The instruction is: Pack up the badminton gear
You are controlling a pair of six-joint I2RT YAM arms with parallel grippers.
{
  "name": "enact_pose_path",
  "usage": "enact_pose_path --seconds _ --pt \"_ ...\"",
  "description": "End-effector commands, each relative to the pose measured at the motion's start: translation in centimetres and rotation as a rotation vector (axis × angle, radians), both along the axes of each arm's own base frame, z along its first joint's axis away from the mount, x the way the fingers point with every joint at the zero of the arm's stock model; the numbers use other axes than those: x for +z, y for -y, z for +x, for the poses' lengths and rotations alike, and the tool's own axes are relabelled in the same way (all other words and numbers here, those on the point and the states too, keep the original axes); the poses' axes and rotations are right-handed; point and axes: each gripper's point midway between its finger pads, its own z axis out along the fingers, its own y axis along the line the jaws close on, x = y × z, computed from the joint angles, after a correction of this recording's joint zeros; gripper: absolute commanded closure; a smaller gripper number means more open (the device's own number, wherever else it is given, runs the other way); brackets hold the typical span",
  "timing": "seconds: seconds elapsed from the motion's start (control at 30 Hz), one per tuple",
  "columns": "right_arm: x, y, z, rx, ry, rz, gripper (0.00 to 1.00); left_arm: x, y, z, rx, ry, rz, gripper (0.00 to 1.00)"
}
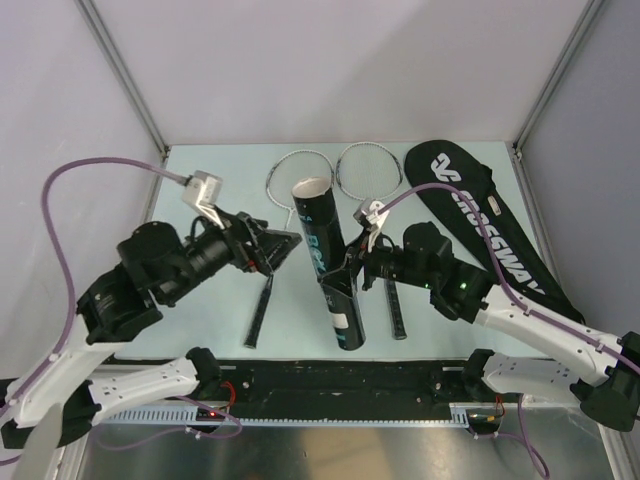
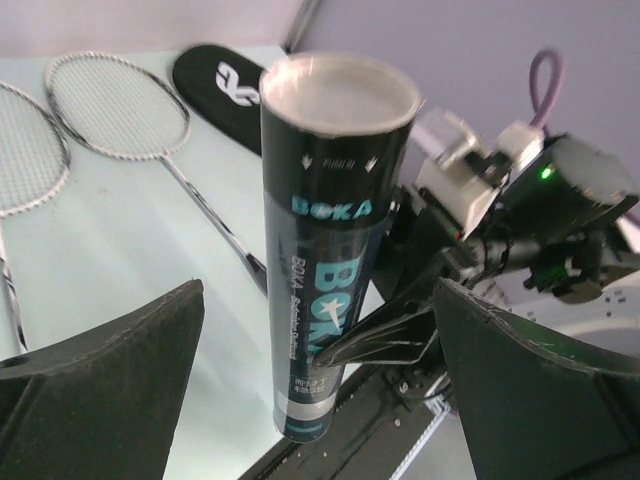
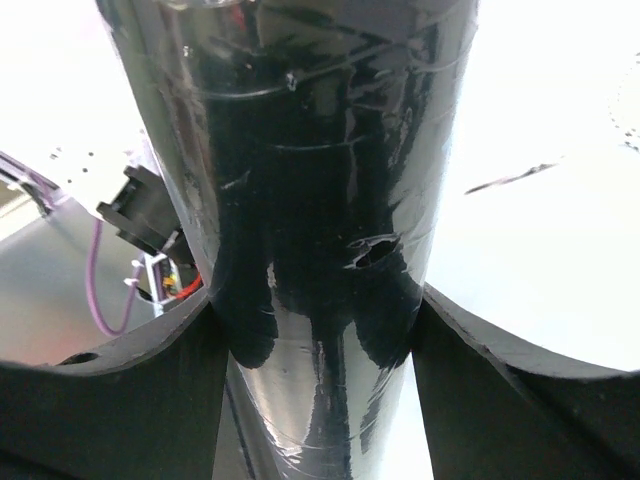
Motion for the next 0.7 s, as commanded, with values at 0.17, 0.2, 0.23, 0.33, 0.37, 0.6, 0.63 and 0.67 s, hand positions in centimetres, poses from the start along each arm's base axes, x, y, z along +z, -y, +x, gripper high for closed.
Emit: enact_pose_path --seconds 0.17,0.2,0.23,0.33,0.37,0.6,0.63,0.67 --pt "9.0 -2.4 -2.3 0.119 0.051 0.304 0.78 -1.8 5.1 0.1 -0.167 0.023 -0.029 0.05" --pt "9.0 -2.6 -2.4 0.121 0.046 0.309 0.78 -1.9 5.7 0.0 -0.183 0.023 -0.037 0.06" --pt "8.9 -2.8 -2.3 0.121 0.039 0.31 0.78 -2.0 6.1 -0.1 -0.205 0.022 -0.042 0.07" --pt "8.6 -3.2 -2.4 0.129 0.021 0.31 0.77 -2.8 7.0 0.0 -0.229 0.014 -0.034 0.1" --pt "8.5 -3.3 -2.4 0.131 0.013 0.308 0.77 -3.3 7.1 0.1 -0.227 0.008 -0.029 0.12" --pt "6.9 -3.6 -1.9 0.097 -0.053 0.272 0.58 -4.8 5.7 2.5 -0.106 -0.053 -0.044 0.43" --pt "6.5 -3.5 -1.7 0.079 -0.063 0.264 0.51 -5.1 5.3 3.0 -0.088 -0.068 -0.051 0.48" --pt "6.2 -3.3 -1.6 0.064 -0.074 0.259 0.4 -5.2 4.9 3.5 -0.077 -0.081 -0.057 0.51"
